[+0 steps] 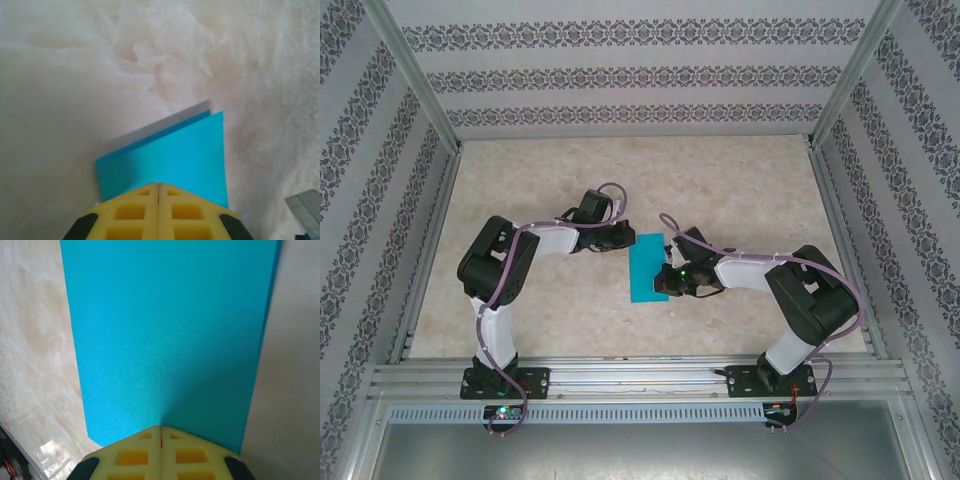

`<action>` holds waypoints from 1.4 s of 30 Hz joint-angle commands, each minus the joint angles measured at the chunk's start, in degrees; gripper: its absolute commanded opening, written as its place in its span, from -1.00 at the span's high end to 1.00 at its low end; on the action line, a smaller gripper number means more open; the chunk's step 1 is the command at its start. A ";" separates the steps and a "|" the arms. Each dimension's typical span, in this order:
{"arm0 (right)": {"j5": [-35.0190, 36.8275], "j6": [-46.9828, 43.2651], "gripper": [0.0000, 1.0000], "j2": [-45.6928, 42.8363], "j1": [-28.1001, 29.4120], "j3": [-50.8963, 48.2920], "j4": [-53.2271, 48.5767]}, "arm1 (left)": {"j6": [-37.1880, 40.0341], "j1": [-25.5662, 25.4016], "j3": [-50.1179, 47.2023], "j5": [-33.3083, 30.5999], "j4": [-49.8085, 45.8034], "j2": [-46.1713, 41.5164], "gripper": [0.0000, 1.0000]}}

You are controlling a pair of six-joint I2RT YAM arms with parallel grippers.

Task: Fold a paper plane with a square sheet of paper (fold left side to right side)
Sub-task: First fold the square sheet of paper in half at the center of the table, then fold the triangle a second time at the center of the table.

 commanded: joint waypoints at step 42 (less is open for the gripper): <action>7.36 0.64 1.00 2.69 0.76 -2.68 -8.60 | -6.46 -3.27 -7.73 -0.57 -0.22 -11.38 0.96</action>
